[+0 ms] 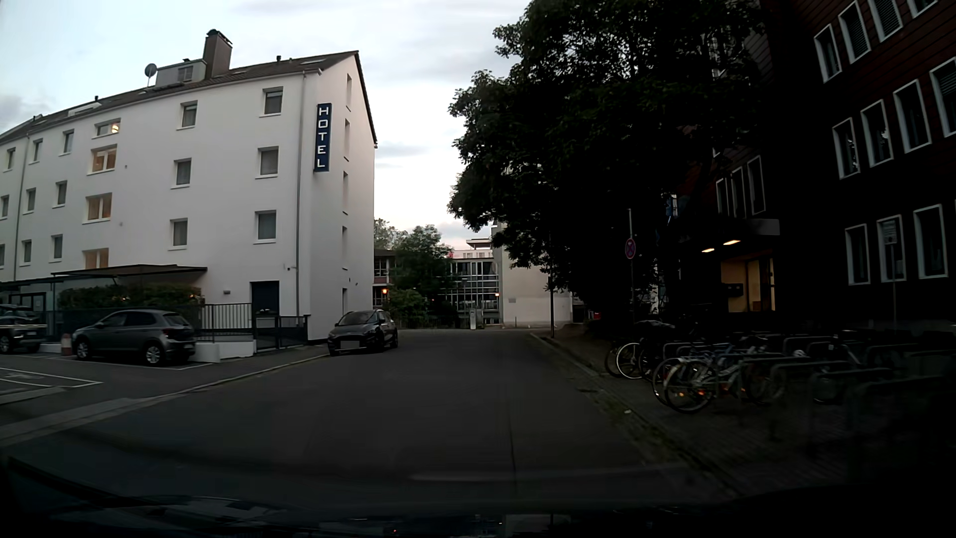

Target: Follow the waypoints while adhering to traffic rules and regulations

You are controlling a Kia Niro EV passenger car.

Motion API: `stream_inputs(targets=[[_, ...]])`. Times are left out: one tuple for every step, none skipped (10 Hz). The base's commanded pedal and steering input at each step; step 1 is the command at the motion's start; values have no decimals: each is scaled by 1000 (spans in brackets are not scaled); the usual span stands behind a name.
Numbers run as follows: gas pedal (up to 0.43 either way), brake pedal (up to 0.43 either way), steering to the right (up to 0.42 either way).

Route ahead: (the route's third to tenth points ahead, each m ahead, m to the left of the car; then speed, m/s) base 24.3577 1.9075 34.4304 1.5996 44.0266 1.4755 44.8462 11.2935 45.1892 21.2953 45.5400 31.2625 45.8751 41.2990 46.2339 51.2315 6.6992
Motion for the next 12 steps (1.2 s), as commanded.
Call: stream_inputs(targets=[[47, 0, 1], [47, 0, 0], [47, 0, -4], [47, 0, -4], [47, 0, 0], [47, 0, 1], [47, 0, 1], [47, 0, 1], [47, 0, 2], [47, 0, 2], [47, 0, 2], [47, 0, 2]])
